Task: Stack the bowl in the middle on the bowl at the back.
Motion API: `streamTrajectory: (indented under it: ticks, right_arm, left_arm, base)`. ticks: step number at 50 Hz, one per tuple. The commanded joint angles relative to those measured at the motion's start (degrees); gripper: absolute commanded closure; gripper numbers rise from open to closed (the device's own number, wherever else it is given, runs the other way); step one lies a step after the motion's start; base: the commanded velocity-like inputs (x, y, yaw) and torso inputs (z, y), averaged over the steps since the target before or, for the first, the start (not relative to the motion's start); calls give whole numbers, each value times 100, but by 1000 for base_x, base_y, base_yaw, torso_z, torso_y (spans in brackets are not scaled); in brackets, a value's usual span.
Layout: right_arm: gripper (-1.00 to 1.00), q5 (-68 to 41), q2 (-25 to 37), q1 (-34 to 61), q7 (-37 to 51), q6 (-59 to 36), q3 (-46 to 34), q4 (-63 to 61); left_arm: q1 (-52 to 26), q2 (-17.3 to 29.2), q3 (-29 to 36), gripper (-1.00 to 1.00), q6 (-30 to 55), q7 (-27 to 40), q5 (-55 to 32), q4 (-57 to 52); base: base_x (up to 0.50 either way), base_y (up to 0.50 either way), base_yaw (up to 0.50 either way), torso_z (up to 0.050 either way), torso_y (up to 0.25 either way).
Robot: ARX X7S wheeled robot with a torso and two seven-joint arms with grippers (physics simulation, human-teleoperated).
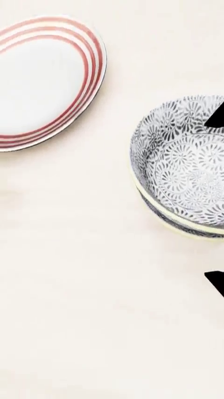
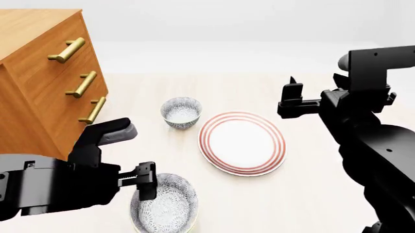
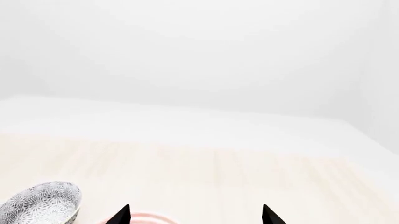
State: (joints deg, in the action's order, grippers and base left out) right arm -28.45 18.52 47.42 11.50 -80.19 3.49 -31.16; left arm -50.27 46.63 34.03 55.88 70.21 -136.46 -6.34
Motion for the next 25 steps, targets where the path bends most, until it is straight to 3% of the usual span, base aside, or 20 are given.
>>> streamTrajectory:
  ticks: [1, 6, 13, 18, 25]
  right_arm:
    - [-100, -188, -105, 113, 123, -411, 229, -393]
    - [-100, -978, -127, 171, 667, -975, 677, -939]
    - [-100, -5363, 701, 366, 4215, -941, 1050, -872]
    - [-100, -7643, 1333, 737, 6290, -367, 500, -766]
    - [-100, -8823, 1904, 1189, 7405, 388, -232, -939]
  left_arm:
    - [-285, 157, -437, -100, 116, -361, 410, -388]
    - [-366, 259, -1032, -100, 68, -877, 1404, -858]
    - [-235, 394, -1624, -100, -213, -1455, 2984, -1508]
    - [-195, 629, -1900, -100, -384, -1375, 3329, -1821]
    - [-433, 860, -2050, -100, -412, -1117, 3295, -1771]
  base:
    - [0, 0, 0, 0, 0]
    - [0, 0, 0, 0, 0]
    - [0, 0, 0, 0, 0]
    - [0, 0, 0, 0, 0]
    - [0, 0, 0, 0, 0]
